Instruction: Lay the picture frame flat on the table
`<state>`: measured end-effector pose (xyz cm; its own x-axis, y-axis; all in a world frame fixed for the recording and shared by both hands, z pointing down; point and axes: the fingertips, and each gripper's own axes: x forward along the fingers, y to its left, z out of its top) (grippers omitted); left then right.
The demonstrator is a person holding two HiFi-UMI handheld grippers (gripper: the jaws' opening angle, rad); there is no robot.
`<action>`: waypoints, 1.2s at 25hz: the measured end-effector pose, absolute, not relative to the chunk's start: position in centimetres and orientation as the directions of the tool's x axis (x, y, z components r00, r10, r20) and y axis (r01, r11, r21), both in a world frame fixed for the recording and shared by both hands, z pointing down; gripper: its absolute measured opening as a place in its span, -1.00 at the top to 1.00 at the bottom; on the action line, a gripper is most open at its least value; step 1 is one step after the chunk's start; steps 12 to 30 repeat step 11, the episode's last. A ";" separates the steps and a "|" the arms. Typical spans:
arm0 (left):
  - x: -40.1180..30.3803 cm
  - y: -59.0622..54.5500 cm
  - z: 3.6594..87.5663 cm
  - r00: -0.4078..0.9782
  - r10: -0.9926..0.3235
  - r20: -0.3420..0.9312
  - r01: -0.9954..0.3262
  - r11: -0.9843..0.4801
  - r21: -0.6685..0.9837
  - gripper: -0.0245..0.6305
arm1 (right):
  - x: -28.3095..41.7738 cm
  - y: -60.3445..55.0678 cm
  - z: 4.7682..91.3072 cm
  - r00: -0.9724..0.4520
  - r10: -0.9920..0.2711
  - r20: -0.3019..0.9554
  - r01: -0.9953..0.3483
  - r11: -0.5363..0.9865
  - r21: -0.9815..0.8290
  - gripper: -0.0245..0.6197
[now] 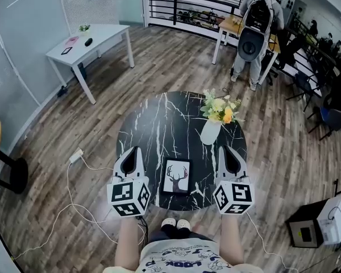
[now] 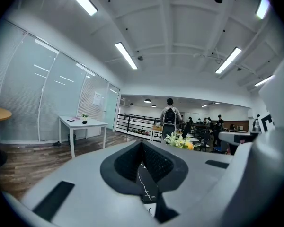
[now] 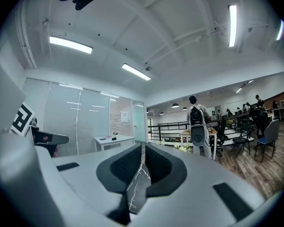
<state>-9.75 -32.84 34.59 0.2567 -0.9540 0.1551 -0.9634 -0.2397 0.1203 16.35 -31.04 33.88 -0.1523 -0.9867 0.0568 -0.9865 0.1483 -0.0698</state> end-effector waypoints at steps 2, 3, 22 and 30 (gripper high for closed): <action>-9.6 -32.8 34.7 0.259 -0.953 0.155 -0.963 -0.242 0.119 0.85 | 16.5 -31.0 33.9 -0.150 -0.987 0.057 -0.987 0.146 -0.070 0.78; -9.5 -32.8 34.7 0.260 -0.953 0.155 -0.963 -0.243 0.118 0.85 | 16.6 -31.0 34.0 -0.149 -0.987 0.057 -0.987 0.145 -0.071 0.78; -9.5 -32.8 34.4 0.253 -0.956 0.151 -0.965 -0.238 0.111 0.85 | 16.8 -31.2 33.4 -0.152 -0.987 0.049 -0.987 0.149 -0.063 0.78; -9.5 -32.8 34.4 0.253 -0.956 0.151 -0.965 -0.238 0.111 0.85 | 16.8 -31.2 33.4 -0.152 -0.987 0.049 -0.987 0.149 -0.063 0.78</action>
